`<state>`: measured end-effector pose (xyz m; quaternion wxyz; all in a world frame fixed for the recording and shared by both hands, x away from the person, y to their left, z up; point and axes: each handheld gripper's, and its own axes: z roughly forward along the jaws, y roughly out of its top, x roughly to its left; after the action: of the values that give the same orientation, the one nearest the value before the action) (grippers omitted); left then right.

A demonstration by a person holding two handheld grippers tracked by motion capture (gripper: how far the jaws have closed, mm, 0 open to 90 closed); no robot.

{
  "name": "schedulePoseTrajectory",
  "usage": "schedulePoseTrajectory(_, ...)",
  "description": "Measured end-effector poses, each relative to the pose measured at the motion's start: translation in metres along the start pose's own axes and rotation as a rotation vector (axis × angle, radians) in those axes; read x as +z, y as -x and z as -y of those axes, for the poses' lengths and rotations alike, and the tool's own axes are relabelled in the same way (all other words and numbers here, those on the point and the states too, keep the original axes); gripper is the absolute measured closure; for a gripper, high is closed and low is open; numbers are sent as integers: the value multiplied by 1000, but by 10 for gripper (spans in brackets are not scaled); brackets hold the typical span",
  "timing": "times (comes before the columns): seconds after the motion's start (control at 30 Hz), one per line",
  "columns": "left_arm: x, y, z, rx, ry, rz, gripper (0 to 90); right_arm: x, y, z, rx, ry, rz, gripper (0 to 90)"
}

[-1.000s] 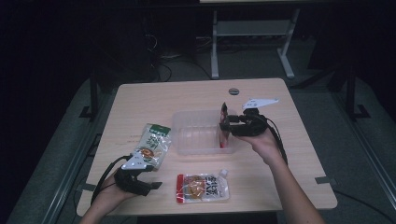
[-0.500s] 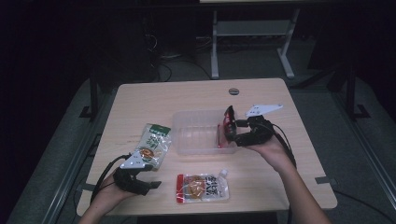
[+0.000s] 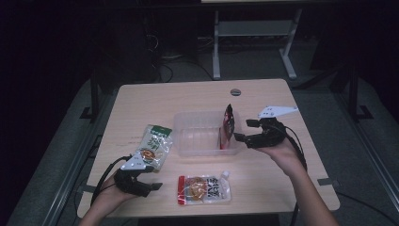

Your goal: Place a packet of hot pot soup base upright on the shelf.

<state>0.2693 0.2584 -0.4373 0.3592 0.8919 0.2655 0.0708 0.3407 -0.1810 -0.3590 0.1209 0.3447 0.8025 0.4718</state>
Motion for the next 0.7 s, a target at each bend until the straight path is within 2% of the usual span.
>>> schedulePoseTrajectory(0.07,0,1,0,-10,5,1,279,-3,0,4,3,-8,0,233)
schedulePoseTrajectory(0.7,0,0,0,1,3,1,279,-21,-4,55,7,-45,9,223)
